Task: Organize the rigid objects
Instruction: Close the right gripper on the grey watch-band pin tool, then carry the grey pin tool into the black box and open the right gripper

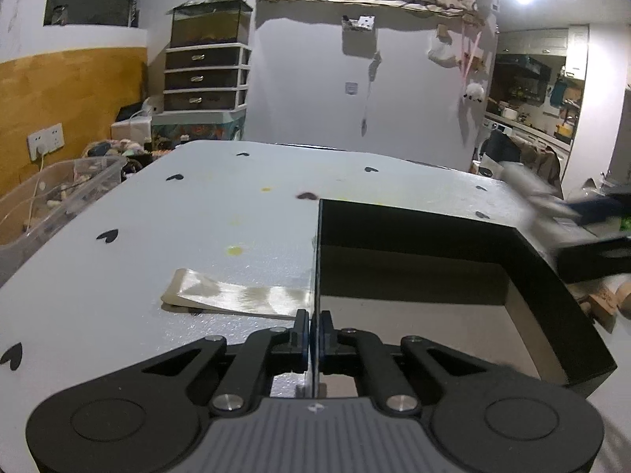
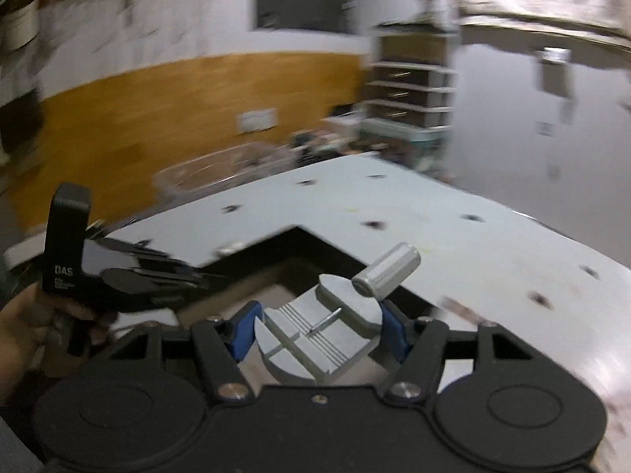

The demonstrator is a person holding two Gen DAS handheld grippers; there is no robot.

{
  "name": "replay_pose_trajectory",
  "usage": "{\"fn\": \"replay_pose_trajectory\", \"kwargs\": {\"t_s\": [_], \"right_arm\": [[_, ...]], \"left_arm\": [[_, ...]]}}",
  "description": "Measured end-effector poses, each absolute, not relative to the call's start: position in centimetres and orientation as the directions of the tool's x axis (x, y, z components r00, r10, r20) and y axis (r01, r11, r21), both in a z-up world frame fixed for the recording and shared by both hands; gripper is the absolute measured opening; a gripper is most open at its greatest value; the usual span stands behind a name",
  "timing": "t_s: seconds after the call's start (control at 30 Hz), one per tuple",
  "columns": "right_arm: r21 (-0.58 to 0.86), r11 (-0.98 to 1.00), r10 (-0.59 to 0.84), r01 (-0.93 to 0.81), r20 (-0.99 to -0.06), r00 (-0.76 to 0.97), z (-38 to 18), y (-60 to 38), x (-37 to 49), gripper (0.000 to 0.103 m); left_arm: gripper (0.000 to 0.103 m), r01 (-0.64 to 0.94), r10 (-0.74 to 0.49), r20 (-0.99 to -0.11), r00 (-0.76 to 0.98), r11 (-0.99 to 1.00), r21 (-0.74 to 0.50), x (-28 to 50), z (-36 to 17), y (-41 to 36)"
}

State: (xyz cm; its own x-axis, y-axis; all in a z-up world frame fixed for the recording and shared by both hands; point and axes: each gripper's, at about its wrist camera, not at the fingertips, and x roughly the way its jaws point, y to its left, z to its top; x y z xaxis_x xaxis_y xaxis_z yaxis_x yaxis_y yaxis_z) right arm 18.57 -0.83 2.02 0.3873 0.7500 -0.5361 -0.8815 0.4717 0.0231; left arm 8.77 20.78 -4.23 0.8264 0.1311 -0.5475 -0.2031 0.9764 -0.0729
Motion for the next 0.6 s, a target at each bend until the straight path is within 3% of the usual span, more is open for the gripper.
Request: {"fn": "replay_pose_trajectory", "kwargs": {"t_s": [0.27, 0.5, 0.6], "right_arm": [[0.052, 0.299, 0.711, -0.953, -0.679, 0.186, -0.3, 8.8, 22.2, 0.065], [0.099, 0.28, 0.692, -0.955, -0.71, 0.129, -2.9, 10.9, 24.1, 0.066], [0.151, 0.319, 0.684, -0.936, -0.72, 0.117, -3.5, 11.1, 25.4, 0.075]], "left_arm": [[0.005, -0.19, 0.096, -0.541, 0.835, 0.974, -0.12, 9.1, -4.4, 21.5], [0.006, -0.184, 0.074, -0.539, 0.839, 0.971, -0.153, 9.2, -4.5, 22.2], [0.005, -0.183, 0.074, -0.54, 0.839, 0.971, -0.152, 9.2, -4.5, 22.2]]}}
